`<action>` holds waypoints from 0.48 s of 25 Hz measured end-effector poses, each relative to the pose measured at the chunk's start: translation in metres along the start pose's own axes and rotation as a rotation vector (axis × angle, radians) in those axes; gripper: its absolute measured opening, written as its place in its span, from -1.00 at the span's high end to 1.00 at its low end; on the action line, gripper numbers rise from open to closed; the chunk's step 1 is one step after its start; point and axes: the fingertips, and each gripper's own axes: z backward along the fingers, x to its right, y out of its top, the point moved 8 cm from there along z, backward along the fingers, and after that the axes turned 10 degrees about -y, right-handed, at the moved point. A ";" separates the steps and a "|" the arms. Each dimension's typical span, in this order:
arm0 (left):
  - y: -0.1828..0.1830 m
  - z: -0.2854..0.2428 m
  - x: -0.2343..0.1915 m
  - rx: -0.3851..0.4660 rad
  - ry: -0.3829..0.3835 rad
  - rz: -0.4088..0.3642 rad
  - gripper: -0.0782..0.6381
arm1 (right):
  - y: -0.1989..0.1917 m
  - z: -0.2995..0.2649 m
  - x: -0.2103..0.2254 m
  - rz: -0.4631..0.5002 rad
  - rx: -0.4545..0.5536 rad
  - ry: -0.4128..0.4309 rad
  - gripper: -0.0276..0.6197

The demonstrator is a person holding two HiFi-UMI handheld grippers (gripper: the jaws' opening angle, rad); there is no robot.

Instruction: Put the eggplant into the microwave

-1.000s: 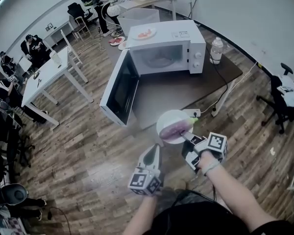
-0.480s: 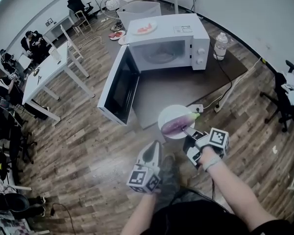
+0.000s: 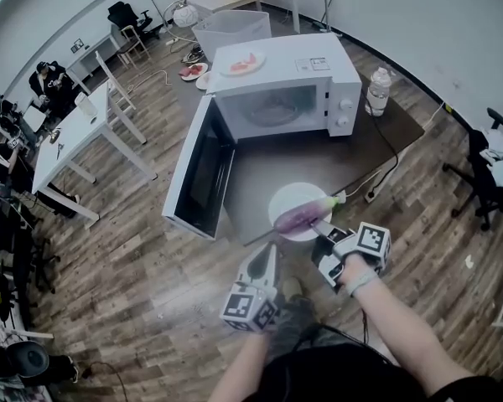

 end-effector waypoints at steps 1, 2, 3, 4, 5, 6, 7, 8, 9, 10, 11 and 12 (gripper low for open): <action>0.002 -0.005 -0.003 -0.001 -0.006 0.000 0.78 | 0.004 -0.003 -0.002 -0.001 0.003 0.000 0.85; 0.003 -0.011 -0.006 -0.002 -0.010 0.001 0.78 | 0.008 -0.007 -0.004 -0.003 0.006 0.001 0.85; 0.005 -0.016 -0.010 -0.003 -0.015 0.002 0.78 | 0.012 -0.011 -0.006 -0.005 0.008 0.001 0.85; 0.006 -0.021 -0.013 -0.004 -0.020 0.002 0.78 | 0.016 -0.015 -0.008 -0.005 0.010 0.002 0.85; 0.007 -0.027 -0.016 -0.005 -0.025 0.001 0.78 | 0.020 -0.019 -0.009 -0.005 0.011 0.003 0.85; 0.007 -0.032 -0.020 -0.008 -0.031 0.001 0.78 | 0.024 -0.023 -0.010 -0.007 0.013 0.005 0.84; 0.008 -0.037 -0.023 -0.013 -0.036 0.000 0.78 | 0.027 -0.027 -0.011 -0.011 0.015 0.006 0.85; 0.009 -0.042 -0.026 -0.018 -0.042 -0.001 0.78 | 0.030 -0.031 -0.013 -0.016 0.016 0.006 0.85; 0.010 -0.048 -0.029 -0.022 -0.048 -0.002 0.78 | 0.033 -0.036 -0.015 -0.020 0.017 0.006 0.85; 0.012 -0.054 -0.033 -0.024 -0.054 -0.003 0.78 | 0.037 -0.040 -0.016 -0.022 0.019 0.005 0.85; 0.014 -0.060 -0.037 -0.026 -0.060 -0.003 0.78 | 0.041 -0.045 -0.018 -0.024 0.020 0.004 0.85; 0.016 -0.066 -0.041 -0.028 -0.066 -0.003 0.78 | 0.045 -0.050 -0.020 -0.025 0.021 0.006 0.85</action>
